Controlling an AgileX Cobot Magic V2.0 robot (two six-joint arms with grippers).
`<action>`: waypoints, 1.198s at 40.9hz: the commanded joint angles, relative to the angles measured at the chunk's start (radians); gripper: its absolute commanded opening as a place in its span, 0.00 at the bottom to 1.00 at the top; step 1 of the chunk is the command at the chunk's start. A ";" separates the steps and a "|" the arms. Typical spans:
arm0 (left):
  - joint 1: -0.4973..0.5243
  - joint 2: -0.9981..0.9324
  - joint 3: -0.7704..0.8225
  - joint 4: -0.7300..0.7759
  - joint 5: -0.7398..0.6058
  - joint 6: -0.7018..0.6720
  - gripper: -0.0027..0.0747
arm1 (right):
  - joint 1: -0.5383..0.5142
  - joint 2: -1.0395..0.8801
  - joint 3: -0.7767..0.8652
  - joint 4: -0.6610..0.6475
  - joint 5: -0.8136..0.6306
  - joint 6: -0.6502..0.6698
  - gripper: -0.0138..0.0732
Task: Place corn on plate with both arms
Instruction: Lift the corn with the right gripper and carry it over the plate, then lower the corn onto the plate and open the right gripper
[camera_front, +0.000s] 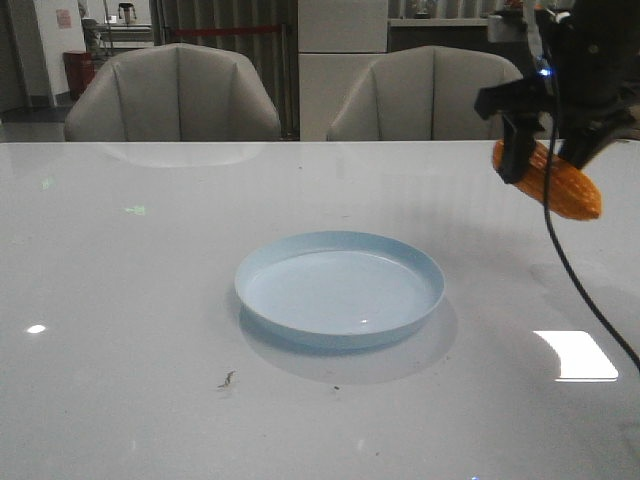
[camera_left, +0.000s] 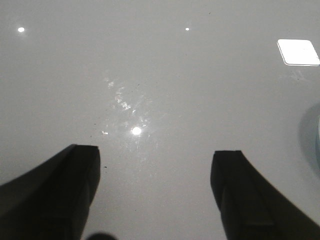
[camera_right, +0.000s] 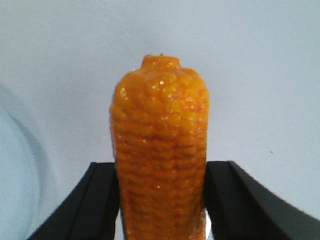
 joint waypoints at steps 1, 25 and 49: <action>0.001 -0.008 -0.028 -0.014 -0.079 -0.006 0.71 | 0.057 -0.052 -0.088 0.032 0.013 -0.037 0.41; 0.001 -0.008 -0.028 -0.016 -0.079 -0.006 0.71 | 0.354 0.094 -0.106 0.114 -0.062 -0.037 0.41; 0.001 -0.008 -0.028 -0.016 -0.075 -0.006 0.71 | 0.353 0.142 -0.163 0.103 -0.005 -0.037 0.88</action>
